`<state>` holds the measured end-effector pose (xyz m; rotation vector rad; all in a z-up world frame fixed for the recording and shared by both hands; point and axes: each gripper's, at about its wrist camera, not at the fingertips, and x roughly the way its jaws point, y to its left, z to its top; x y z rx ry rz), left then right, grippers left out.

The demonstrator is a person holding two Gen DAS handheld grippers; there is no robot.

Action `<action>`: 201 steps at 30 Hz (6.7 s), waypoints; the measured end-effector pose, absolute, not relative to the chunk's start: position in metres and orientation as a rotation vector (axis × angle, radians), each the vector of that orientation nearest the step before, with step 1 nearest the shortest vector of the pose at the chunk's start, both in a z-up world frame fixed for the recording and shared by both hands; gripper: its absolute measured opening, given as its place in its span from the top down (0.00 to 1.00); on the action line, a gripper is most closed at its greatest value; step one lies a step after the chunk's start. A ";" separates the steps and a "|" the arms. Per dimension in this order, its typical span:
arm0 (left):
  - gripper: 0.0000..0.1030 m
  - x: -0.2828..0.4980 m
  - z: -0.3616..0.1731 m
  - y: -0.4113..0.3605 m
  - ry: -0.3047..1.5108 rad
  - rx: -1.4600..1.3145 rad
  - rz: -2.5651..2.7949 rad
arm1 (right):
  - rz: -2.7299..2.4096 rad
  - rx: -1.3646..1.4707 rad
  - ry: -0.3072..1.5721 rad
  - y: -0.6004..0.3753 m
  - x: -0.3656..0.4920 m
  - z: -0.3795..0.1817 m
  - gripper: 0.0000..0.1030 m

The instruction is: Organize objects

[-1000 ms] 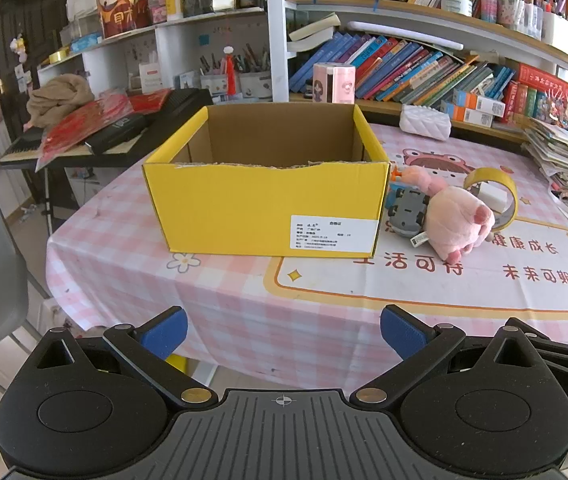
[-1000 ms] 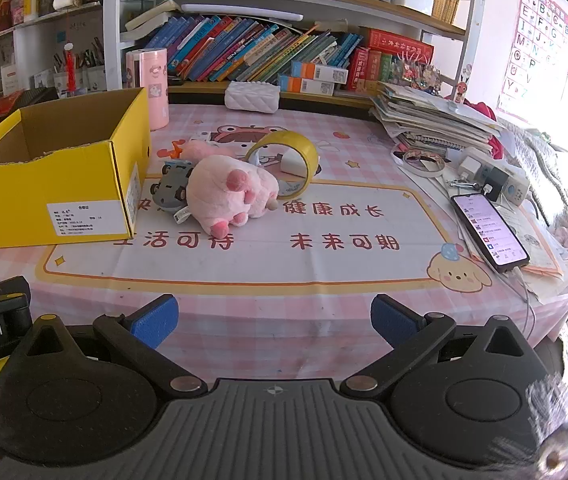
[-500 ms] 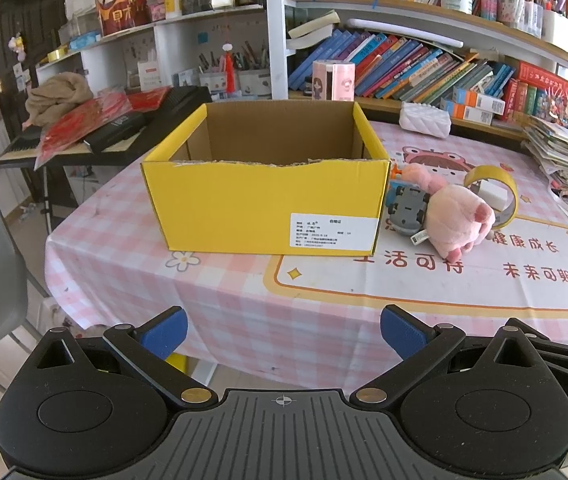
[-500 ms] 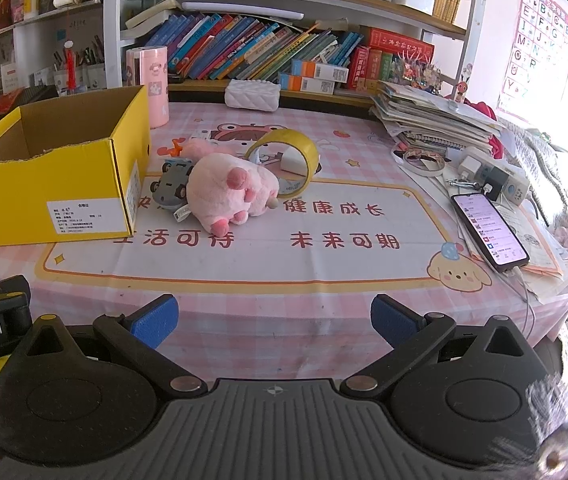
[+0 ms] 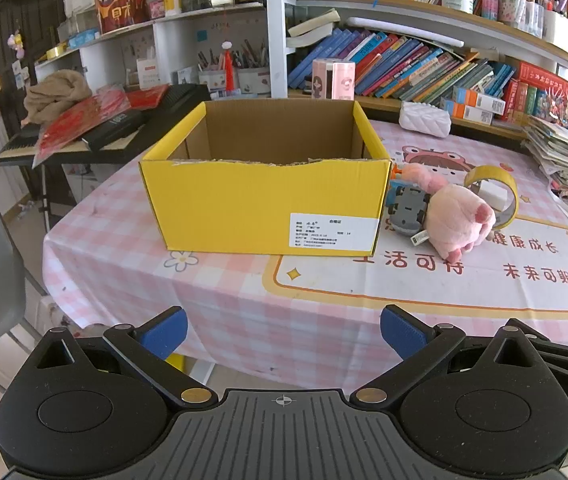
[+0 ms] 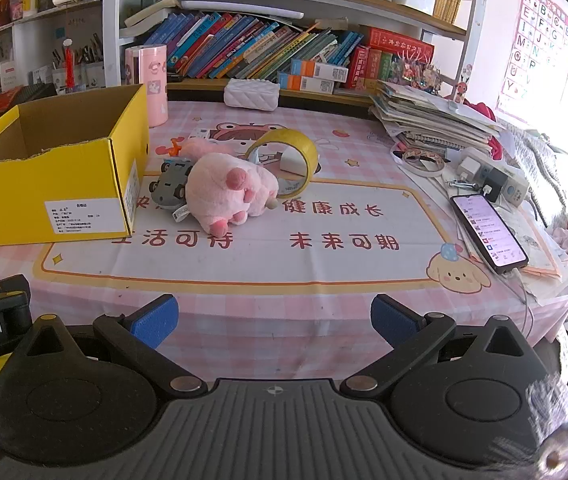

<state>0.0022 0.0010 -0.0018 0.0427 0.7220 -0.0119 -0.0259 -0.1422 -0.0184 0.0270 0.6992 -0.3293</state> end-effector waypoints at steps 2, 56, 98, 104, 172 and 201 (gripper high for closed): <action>0.00 0.002 -0.002 0.001 0.723 0.042 -0.012 | -0.329 0.027 0.699 -0.143 -0.026 -0.018 0.00; 0.00 0.007 -0.001 -0.001 0.719 0.039 -0.021 | -0.336 0.022 0.701 -0.145 -0.030 -0.017 0.00; 0.00 0.013 -0.006 0.001 0.734 0.039 -0.032 | -0.346 0.019 0.719 -0.143 -0.021 -0.021 0.00; 0.00 0.016 -0.007 0.002 0.739 0.042 -0.041 | -0.351 0.017 0.726 -0.141 -0.019 -0.023 0.00; 0.00 0.084 -0.017 -0.096 0.732 0.048 -0.184 | -0.287 -0.009 0.711 -0.244 0.054 -0.021 0.12; 0.00 0.128 -0.031 -0.160 0.761 0.126 -0.177 | -0.059 -0.036 0.734 -0.310 0.184 -0.051 0.38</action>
